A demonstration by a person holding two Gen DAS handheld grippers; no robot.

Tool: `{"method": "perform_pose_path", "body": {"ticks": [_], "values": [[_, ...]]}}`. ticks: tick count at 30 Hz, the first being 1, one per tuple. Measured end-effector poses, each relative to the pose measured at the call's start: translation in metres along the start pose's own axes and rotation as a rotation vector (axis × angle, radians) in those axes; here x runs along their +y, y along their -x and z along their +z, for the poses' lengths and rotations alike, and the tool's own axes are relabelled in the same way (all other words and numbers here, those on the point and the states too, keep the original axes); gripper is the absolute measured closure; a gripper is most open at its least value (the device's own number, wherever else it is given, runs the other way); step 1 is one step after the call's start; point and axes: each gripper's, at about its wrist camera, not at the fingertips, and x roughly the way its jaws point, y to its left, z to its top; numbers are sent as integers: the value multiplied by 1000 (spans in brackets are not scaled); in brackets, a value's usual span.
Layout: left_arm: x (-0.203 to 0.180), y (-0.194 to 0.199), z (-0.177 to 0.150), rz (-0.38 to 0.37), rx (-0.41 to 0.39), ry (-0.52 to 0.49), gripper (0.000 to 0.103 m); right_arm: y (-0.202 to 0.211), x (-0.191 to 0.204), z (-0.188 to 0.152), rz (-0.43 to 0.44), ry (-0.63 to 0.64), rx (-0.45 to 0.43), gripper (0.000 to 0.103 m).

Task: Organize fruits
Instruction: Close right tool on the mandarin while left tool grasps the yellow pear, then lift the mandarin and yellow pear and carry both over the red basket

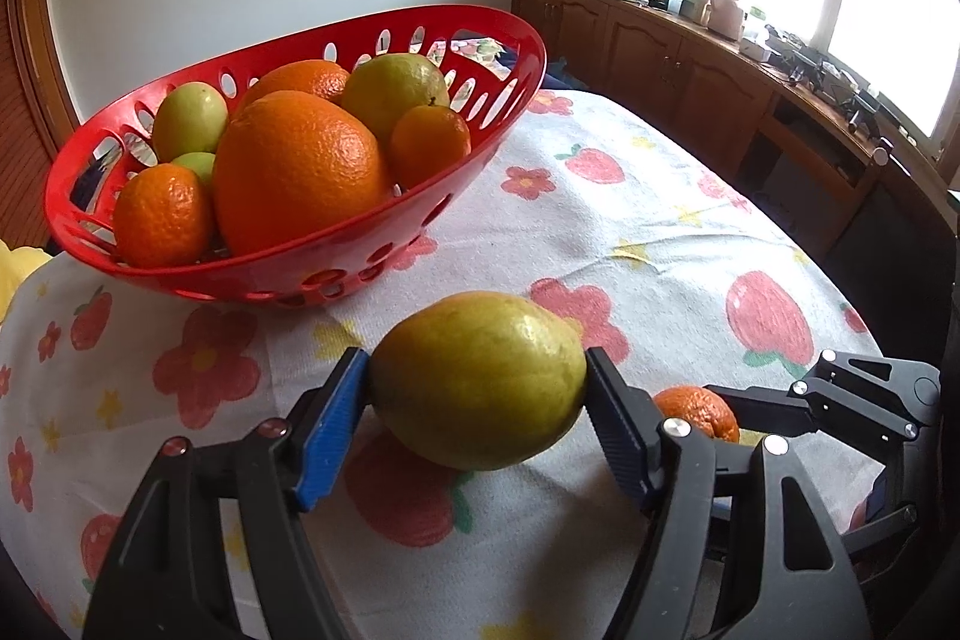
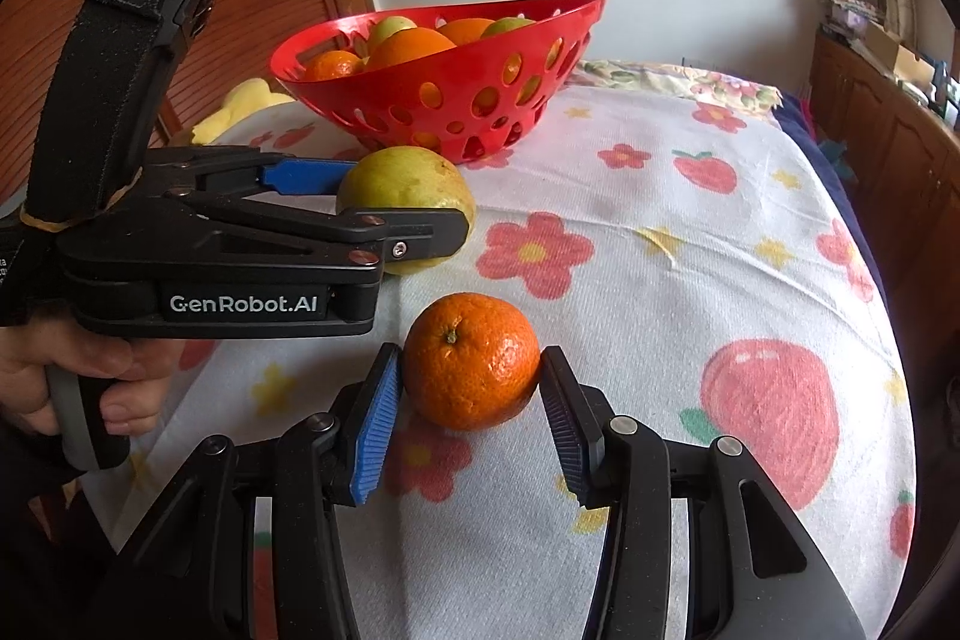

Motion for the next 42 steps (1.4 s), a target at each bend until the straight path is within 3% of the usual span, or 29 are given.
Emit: {"method": "perform_pose_path", "body": {"ticks": [25, 35, 42], "values": [[28, 59, -39, 10, -55, 55, 33, -1, 3, -2, -23, 13, 0, 57], [28, 84, -29, 14, -104, 40, 33, 7, 4, 5, -45, 26, -8, 57], [36, 103, -13, 14, -157, 41, 33, 26, 2, 32, -44, 58, -45, 57]]}}
